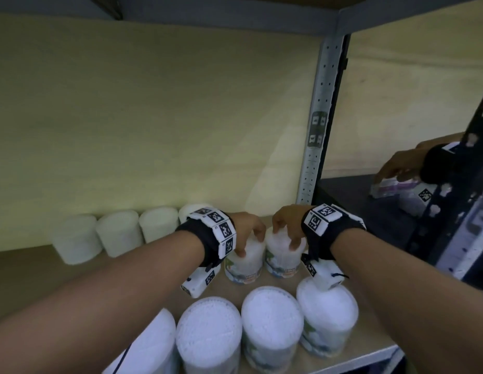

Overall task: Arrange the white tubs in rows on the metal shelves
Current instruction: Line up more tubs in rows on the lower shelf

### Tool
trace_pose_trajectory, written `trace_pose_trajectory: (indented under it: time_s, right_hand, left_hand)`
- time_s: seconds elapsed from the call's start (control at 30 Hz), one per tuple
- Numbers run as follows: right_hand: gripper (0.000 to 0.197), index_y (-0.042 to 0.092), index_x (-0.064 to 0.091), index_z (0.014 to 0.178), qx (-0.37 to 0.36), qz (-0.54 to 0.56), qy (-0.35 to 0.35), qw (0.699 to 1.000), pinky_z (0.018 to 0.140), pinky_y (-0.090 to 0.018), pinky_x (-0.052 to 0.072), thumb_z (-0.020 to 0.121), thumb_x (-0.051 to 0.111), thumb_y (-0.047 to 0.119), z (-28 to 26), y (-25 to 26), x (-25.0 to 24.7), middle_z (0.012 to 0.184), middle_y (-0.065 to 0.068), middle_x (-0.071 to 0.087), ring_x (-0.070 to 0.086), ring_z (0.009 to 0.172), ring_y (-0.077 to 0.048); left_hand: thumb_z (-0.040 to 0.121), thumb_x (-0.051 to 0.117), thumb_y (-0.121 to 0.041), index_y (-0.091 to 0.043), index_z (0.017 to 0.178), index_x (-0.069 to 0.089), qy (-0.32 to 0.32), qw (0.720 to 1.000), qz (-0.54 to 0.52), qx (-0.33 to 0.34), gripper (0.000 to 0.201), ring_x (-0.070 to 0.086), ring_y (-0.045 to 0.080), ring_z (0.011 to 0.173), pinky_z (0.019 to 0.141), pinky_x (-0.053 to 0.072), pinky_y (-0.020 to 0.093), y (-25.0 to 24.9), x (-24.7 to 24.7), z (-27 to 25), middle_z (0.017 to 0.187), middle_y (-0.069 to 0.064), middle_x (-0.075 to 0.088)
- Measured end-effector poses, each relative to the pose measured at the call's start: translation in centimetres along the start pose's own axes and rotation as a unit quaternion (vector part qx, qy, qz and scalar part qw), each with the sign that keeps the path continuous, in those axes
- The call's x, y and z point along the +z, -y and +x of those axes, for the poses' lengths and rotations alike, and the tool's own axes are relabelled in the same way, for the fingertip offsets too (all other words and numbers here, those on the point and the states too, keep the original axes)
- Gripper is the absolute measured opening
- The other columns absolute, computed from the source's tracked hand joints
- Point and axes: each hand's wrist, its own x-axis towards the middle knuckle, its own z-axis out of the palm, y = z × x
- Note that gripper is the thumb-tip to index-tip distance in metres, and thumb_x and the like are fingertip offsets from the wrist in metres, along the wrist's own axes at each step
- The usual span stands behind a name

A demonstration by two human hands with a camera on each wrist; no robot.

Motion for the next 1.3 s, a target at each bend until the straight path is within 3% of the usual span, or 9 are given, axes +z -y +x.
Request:
trace_pose_trajectory:
  time_s: [0.1,0.23,0.37,0.5,0.57,0.73,0.9,1.03,1.3]
  right_hand:
    - [0.063,0.011,0.055,0.126,-0.002,-0.023,0.012,1.000,0.094,-0.031,0.045,0.069,0.082,0.014,-1.1,0.4,0.4,0.137,-0.006,0.049,0.051,0.123,-0.025]
    - [0.061,0.010,0.054,0.124,-0.006,-0.050,0.035,0.998,0.087,-0.030,0.045,0.070,0.081,0.016,-2.3,1.0,0.6,0.128,-0.006,0.052,0.054,0.119,-0.026]
    - [0.059,0.012,0.053,0.122,-0.007,-0.064,0.046,0.997,0.087,-0.033,0.048,0.070,0.081,0.019,-3.5,1.4,0.8,0.107,0.001,0.045,0.053,0.105,-0.020]
    - [0.061,0.013,0.051,0.126,-0.005,-0.051,0.048,0.998,0.087,-0.032,0.048,0.072,0.080,0.020,-4.4,1.1,1.3,0.120,-0.004,0.050,0.053,0.115,-0.023]
    - [0.061,0.013,0.051,0.125,-0.005,-0.036,0.040,0.999,0.090,-0.034,0.049,0.072,0.080,0.018,-4.8,0.9,1.7,0.128,-0.006,0.052,0.054,0.117,-0.025]
    - [0.061,0.013,0.049,0.129,0.000,-0.010,0.039,0.999,0.093,-0.037,0.051,0.075,0.077,0.015,-5.3,0.6,2.1,0.136,-0.007,0.048,0.051,0.121,-0.027]
    - [0.060,0.018,0.049,0.132,0.010,0.018,0.042,0.999,0.103,-0.039,0.046,0.077,0.075,0.019,-5.4,0.2,1.7,0.139,-0.005,0.046,0.049,0.124,-0.025]
    - [0.057,0.016,0.046,0.134,0.019,0.045,0.000,0.999,0.104,-0.036,0.043,0.083,0.069,0.022,-4.9,0.3,0.8,0.139,-0.005,0.046,0.048,0.125,-0.024]
    - [0.038,0.012,0.057,0.122,-0.016,0.091,-0.081,0.992,0.095,-0.033,0.045,0.087,0.065,0.024,-1.9,3.5,-1.8,0.130,-0.007,0.052,0.054,0.114,-0.024]
  left_hand:
    - [0.075,0.076,-0.003,-0.005,0.131,0.051,0.011,1.000,-0.002,0.013,0.062,0.047,0.025,0.125,0.090,0.040,0.025,-1.2,0.1,-0.5,0.138,0.011,0.046]
    - [0.075,0.075,0.003,0.002,0.129,0.051,0.023,0.999,-0.013,0.034,0.059,0.047,0.027,0.125,0.072,0.034,0.017,-2.6,0.2,-1.1,0.137,0.015,0.046]
    - [0.073,0.077,-0.002,-0.003,0.128,0.052,0.029,0.999,0.011,0.040,0.060,0.048,0.024,0.122,0.087,0.042,0.024,-3.6,0.4,-1.8,0.137,0.010,0.047]
    - [0.072,0.078,0.000,0.001,0.124,0.054,0.032,0.998,0.003,0.058,0.057,0.042,0.012,0.099,0.069,0.030,0.019,-4.5,0.5,-2.5,0.134,0.014,0.050]
    - [0.073,0.077,0.002,0.002,0.125,0.053,0.034,0.998,0.002,0.061,0.057,0.038,0.010,0.099,0.066,0.026,0.016,-4.7,0.5,-2.7,0.134,0.015,0.050]
    - [0.075,0.075,0.000,-0.002,0.129,0.050,0.022,0.999,0.009,0.043,0.060,0.046,0.025,0.123,0.090,0.040,0.026,-4.9,0.9,-3.3,0.138,0.011,0.046]
    - [0.078,0.074,-0.008,-0.010,0.131,0.052,0.005,0.999,-0.018,0.031,0.058,0.046,0.022,0.126,0.088,0.036,0.019,-3.9,1.1,-3.4,0.139,0.006,0.047]
    - [0.083,0.069,-0.015,-0.011,0.133,0.049,-0.015,0.999,-0.038,-0.020,0.054,0.048,0.022,0.126,0.097,0.041,0.026,-2.1,0.6,-4.0,0.139,0.007,0.047]
    - [0.088,0.065,-0.026,-0.016,0.132,0.050,-0.041,0.990,-0.054,-0.123,0.048,0.051,0.023,0.121,0.097,0.044,0.031,5.3,-1.1,-7.1,0.136,0.004,0.048]
